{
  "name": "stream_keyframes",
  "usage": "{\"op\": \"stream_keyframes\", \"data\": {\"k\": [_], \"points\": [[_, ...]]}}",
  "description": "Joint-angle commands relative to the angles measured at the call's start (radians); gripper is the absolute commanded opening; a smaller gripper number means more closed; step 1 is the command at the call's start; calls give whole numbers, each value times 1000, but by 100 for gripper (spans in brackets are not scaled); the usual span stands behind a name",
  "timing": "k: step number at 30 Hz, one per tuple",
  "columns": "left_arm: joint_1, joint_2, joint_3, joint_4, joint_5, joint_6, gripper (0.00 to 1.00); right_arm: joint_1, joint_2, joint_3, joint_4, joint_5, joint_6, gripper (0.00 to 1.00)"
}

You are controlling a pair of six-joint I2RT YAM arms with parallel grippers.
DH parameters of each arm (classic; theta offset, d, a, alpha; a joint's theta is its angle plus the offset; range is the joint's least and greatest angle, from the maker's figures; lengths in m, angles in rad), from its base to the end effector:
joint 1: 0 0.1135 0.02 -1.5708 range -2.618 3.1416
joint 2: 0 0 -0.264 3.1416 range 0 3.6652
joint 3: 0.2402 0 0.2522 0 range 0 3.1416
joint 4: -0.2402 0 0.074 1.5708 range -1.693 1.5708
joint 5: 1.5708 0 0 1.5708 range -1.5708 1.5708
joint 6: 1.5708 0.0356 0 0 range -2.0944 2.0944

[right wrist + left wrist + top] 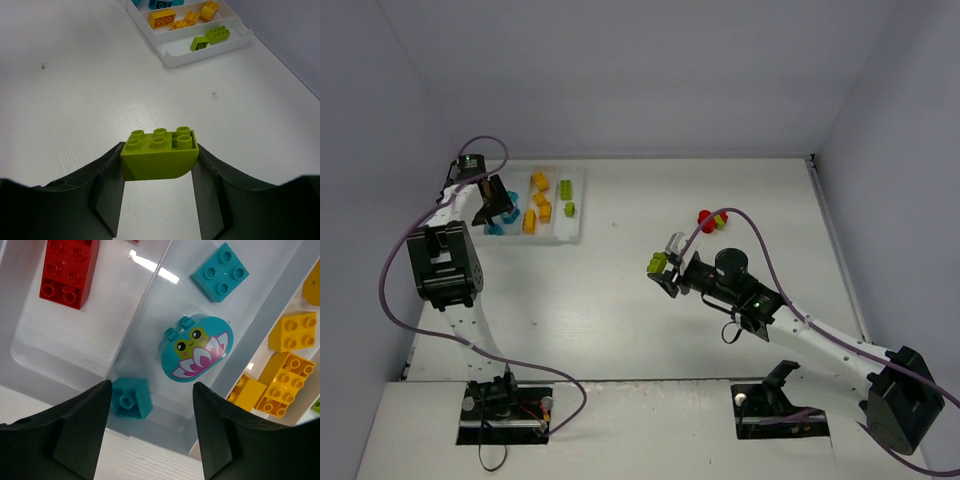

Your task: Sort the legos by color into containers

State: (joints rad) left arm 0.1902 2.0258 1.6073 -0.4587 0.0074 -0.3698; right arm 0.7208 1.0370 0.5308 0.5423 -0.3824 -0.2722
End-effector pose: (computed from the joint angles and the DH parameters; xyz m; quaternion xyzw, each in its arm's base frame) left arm 0.4461 0.0856 0.2216 -0.2587 0.9042 -0.0340 0.3382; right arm 0.1685 0.1657 0.2783 -0.4449 0.5341 0.2858 0.6596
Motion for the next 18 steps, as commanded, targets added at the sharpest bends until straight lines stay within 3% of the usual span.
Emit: {"op": "stream_keyframes", "data": {"k": [1, 6, 14, 18], "points": [[-3, -96, 13, 29, 11, -23, 63, -3, 0, 6, 100, -15, 5, 1], [-34, -270, -76, 37, 133, -58, 69, -3, 0, 8, 107, -18, -7, 1], [-326, -591, -184, 51, 581, -81, 71, -1, -54, 27, 74, -16, -45, 2], [-445, -683, -234, 104, 716, -142, 73, -1, -69, 41, 45, -13, -55, 2]]}}
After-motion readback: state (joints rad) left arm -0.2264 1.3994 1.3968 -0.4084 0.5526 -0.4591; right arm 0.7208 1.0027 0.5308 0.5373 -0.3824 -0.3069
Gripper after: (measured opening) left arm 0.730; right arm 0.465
